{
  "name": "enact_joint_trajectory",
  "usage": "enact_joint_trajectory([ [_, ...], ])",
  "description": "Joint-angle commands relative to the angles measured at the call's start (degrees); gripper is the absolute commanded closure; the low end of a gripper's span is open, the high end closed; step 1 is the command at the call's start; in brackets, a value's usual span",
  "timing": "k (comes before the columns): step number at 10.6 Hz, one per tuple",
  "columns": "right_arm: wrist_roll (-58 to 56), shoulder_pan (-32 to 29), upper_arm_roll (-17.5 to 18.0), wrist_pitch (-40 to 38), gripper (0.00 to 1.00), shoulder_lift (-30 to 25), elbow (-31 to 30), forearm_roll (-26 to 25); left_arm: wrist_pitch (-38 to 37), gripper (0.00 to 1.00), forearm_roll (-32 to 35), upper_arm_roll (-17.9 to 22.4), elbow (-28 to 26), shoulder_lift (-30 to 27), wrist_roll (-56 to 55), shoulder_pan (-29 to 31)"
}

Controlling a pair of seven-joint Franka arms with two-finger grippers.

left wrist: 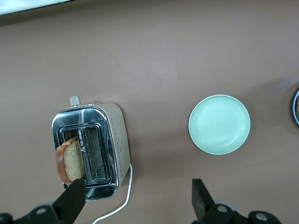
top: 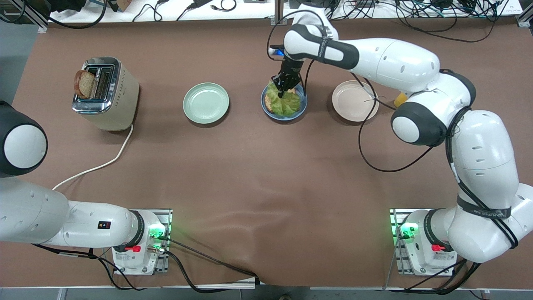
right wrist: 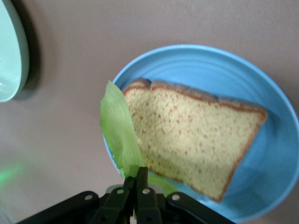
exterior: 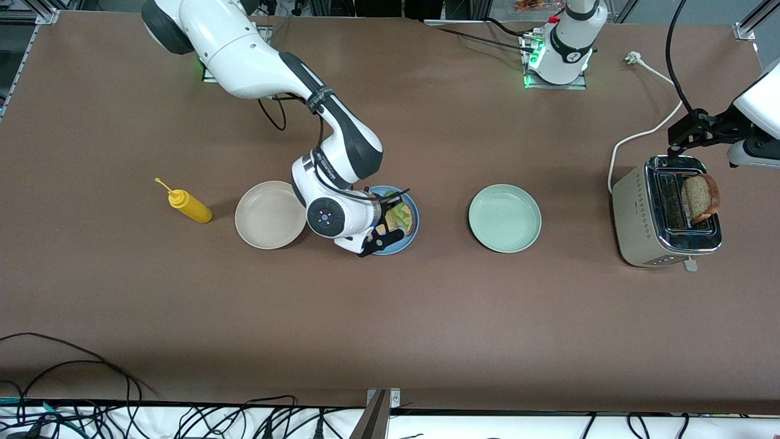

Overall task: Make sandwich in blue plate with both arms
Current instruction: 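Lower the lettuce onto the bread on the blue plate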

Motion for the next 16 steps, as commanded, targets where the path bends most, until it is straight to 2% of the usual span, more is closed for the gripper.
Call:
enact_joint_trajectory([
  [1,0.5,0.4,-0.1,4.5,1.00,1.5,0.3,1.5,-1.0,0.00,0.9,-0.2,1.6,0.6,0.4,0.2],
  [2,0.1,0.4,-0.1,4.5,1.00,1.5,0.3,1.5,-1.0,0.00,0.9,-0.2,1.6,0.6,0.5,0.2],
  [3,-0.3,0.4,-0.3,4.5,0.23,1.5,0.3,0.9,-1.0,0.00,0.9,-0.2,1.6,0.6,0.4,0.2],
  [4,-3.4,0.4,-0.4,4.6,0.00,1.3,0.4,-0.3,-1.0,0.00,0.9,-0.2,1.6,0.6,0.5,0.2],
  [6,-5.4,0.1,-0.5,4.1,0.00,0.5,0.5,-2.0,-1.0,0.00,0.9,-0.2,1.6,0.6,0.5,0.2],
  [10,-6.0,0.2,-0.3,4.4,0.00,-0.6,1.7,-11.5,-1.0,0.00,0.9,-0.2,1.6,0.6,0.5,0.2],
  [12,-6.2,0.3,-0.6,3.8,0.00,-2.3,1.7,-13.5,-1.0,0.00,0.9,-0.2,1.6,0.6,0.5,0.2],
  [14,-6.6,-1.2,-1.2,-0.8,0.00,-4.6,1.6,-19.5,-1.0,0.00,0.9,-0.2,1.6,0.6,0.5,0.2],
  [16,-8.8,-4.7,-1.9,-5.1,0.00,-6.2,1.6,-20.4,-1.0,0.00,0.9,-0.2,1.6,0.6,0.5,0.3],
])
